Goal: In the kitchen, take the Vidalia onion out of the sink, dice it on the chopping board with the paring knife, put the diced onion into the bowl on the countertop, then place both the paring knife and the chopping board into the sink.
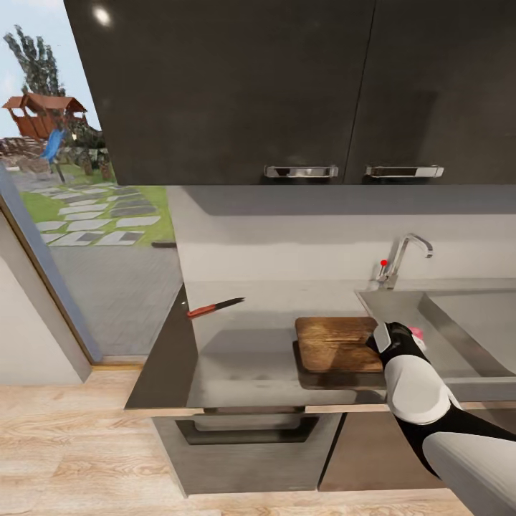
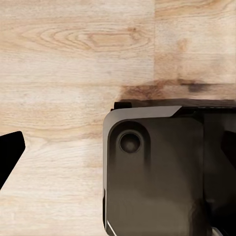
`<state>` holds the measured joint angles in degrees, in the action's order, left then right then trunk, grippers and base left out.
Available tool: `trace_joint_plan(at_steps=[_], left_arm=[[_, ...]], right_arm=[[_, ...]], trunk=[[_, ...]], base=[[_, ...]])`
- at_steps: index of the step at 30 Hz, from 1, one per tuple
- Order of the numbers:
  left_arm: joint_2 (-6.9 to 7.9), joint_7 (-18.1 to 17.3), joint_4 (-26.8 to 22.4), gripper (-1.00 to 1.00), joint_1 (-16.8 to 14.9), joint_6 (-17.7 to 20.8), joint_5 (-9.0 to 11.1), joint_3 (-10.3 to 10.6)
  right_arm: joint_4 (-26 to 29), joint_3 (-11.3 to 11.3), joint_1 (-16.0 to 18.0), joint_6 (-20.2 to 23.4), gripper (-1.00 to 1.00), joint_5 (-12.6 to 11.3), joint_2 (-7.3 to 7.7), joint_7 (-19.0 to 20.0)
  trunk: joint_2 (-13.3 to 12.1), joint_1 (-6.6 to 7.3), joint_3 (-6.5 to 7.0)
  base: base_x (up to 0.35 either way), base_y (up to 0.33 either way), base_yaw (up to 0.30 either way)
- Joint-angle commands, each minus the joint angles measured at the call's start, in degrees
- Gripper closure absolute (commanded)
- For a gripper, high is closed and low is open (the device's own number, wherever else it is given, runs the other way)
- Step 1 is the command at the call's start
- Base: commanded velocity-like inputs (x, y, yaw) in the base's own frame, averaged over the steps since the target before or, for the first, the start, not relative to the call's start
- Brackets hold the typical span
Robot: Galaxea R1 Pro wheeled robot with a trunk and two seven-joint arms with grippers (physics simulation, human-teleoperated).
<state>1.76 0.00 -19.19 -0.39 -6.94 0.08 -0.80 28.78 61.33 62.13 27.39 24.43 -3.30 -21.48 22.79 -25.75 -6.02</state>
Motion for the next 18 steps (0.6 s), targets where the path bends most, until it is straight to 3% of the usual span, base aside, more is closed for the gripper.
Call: trace_joint_plan(at_steps=[1,18], left_arm=[[0.00,0.00,0.03,-1.00,-0.03,-0.18,0.01,-0.07],[0.00,0.00,0.03,-1.00,-0.02,-0.18,0.01,-0.07]], right_arm=[[0.14,0.35,0.09,0.28,1.00,0.36,-0.11,0.21],[0.05,0.28,0.09,0.53,1.00,0.27,-0.78,0.68]], trunk=[[0.13,-0.04,-0.13],[0.13,-0.04,-0.13]], base=[[0.000,0.000,0.000],[0.000,0.000,0.000]])
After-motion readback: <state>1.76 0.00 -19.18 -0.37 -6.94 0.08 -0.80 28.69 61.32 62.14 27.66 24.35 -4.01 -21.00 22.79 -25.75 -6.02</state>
